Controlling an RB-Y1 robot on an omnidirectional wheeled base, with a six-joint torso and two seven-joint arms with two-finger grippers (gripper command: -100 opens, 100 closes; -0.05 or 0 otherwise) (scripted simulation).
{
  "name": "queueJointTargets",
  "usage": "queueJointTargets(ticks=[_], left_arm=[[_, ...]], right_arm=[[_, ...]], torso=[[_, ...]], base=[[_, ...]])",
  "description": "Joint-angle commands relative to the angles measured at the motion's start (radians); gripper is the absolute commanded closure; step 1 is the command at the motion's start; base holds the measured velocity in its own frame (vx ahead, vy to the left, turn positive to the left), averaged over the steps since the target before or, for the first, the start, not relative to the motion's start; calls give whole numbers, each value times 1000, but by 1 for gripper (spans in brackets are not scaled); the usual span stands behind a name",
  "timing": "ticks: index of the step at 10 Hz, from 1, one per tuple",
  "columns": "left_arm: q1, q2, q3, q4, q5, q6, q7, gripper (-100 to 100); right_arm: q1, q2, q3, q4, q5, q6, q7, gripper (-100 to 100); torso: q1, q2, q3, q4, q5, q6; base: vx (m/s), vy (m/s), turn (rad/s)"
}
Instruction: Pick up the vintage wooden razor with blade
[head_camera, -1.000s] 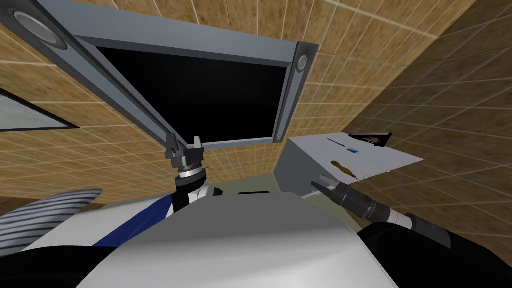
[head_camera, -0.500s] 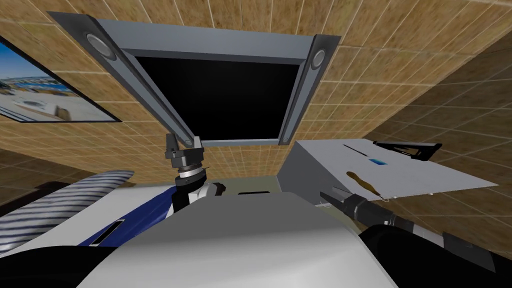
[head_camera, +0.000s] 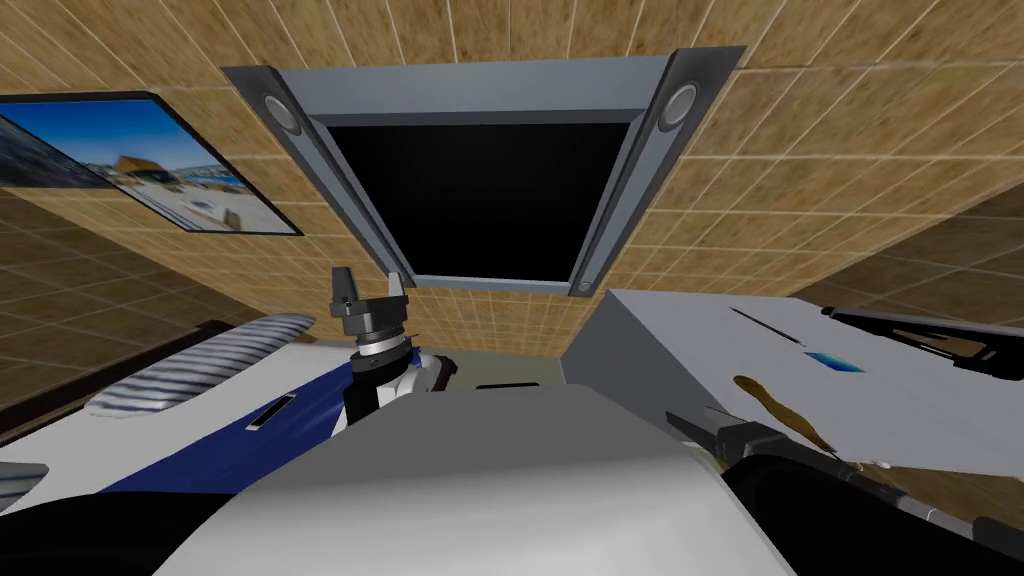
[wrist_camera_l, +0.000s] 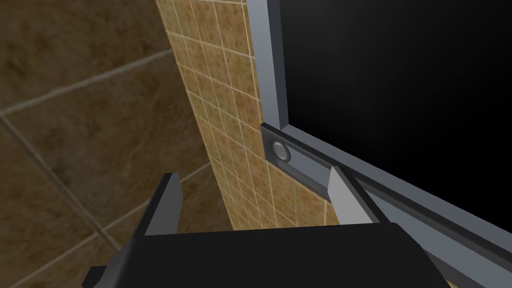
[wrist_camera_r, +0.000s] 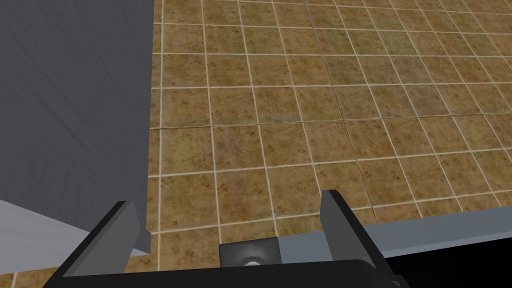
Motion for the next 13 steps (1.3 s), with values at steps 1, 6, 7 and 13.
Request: queueJointTargets(ticks=[1,6,7,13], left_arm=[[0,0,0,0,0,0,0,0],[0,0,0,0,0,0,0,0],[0,0,0,0,0,0,0,0],[0,0,0,0,0,0,0,0]], right_arm=[[14,-9,-26,7,36,-18,-23,-100],[99,-4,-127,-8,168,-104,-120,-100],[99,-4,-127,-8,183,-104,-120,-100],[184,10,-215,-26,337,-218,-219,-100]], torso=[[0,0,0,0,0,0],[1,-1,0,0,0,1],[0,-1,-1,0,0,0],[-1,-1,-1,0,0,2]], base=[[14,-53,158],[20,-53,235],[13,-51,149],[18,-61,254]])
